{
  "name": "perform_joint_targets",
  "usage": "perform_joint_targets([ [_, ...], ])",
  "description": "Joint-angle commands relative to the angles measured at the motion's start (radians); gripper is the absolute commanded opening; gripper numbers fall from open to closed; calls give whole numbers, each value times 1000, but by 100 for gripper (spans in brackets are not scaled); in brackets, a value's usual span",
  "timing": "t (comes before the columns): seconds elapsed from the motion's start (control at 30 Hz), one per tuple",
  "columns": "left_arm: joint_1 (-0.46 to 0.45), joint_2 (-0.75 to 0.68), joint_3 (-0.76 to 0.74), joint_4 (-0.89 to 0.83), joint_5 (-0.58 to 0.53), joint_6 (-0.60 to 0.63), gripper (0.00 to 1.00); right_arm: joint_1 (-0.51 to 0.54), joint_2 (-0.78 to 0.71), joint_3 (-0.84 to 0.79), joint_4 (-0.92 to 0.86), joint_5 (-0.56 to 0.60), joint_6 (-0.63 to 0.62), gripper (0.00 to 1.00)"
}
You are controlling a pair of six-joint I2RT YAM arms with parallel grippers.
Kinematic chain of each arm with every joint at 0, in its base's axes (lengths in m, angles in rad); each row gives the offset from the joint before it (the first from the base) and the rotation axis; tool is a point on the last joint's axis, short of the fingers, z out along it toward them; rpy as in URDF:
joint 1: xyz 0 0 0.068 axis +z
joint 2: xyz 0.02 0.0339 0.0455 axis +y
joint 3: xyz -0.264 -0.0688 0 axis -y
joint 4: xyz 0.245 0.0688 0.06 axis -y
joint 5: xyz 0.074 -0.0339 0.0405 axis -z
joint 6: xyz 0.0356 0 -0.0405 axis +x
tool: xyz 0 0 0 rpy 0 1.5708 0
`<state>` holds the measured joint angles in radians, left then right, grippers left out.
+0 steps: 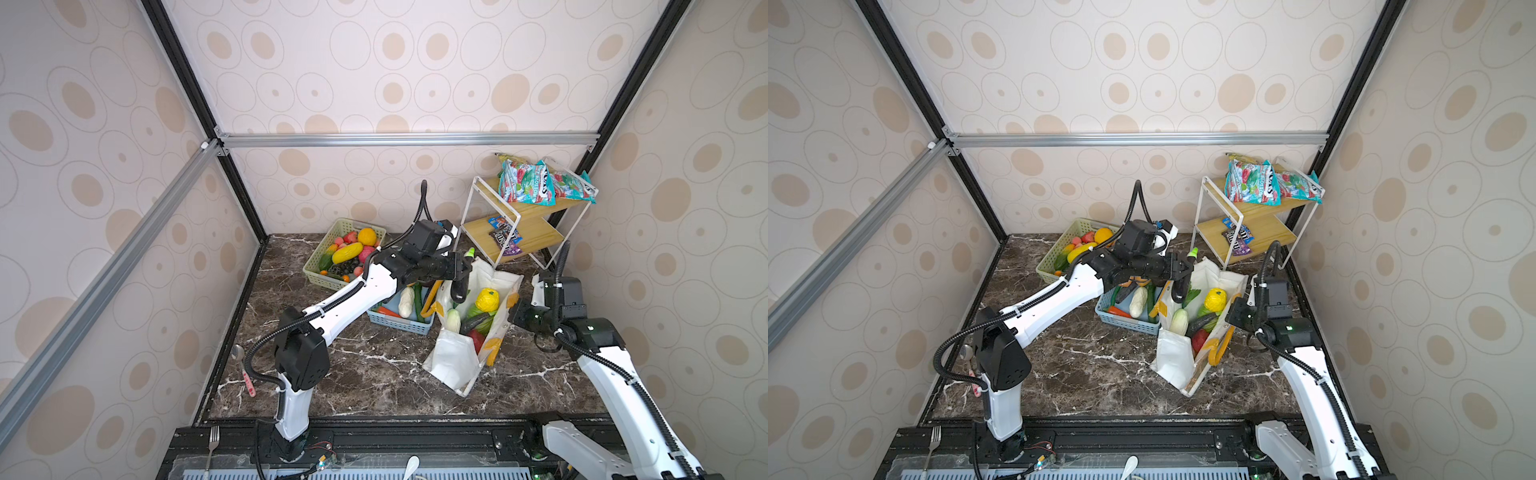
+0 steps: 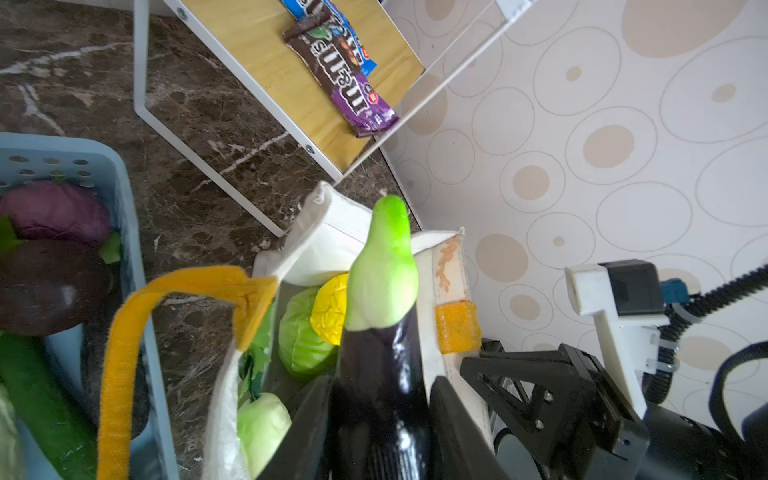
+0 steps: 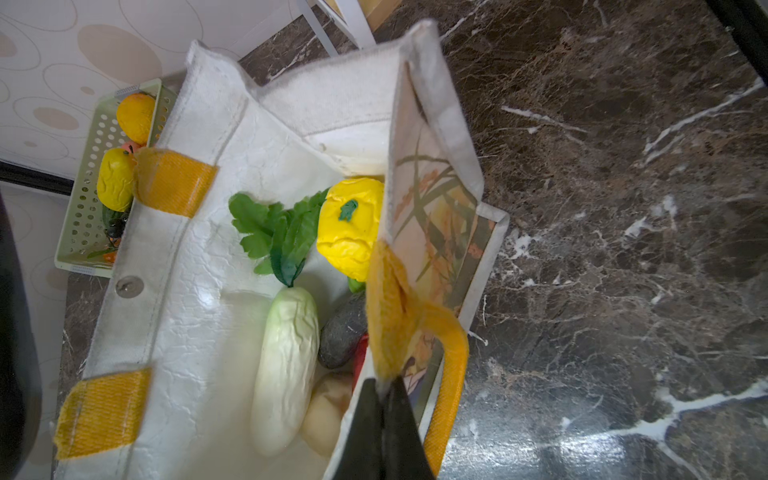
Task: Place the food into the grocery bag and tie it
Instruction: 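Carry the purple eggplant with the left gripper over the white bag, then lower the eggplant into the bag and open the left gripper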
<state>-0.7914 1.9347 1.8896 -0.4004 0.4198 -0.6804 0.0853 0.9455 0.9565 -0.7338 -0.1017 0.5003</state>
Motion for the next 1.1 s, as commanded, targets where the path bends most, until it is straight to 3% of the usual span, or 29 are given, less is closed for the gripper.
perform_joint_targets([
  [0.0,-22,17,46,-29,-24,39,37,-3,-19,-18,-45,-17,4,0],
  [0.7,-135,137,124,-175,-208,166,37,-4,-13,5,-57,-38,-1,0],
  [1.07,-154,215,137,-206,-237,186,37,-4,-7,13,-61,-34,-5,0],
])
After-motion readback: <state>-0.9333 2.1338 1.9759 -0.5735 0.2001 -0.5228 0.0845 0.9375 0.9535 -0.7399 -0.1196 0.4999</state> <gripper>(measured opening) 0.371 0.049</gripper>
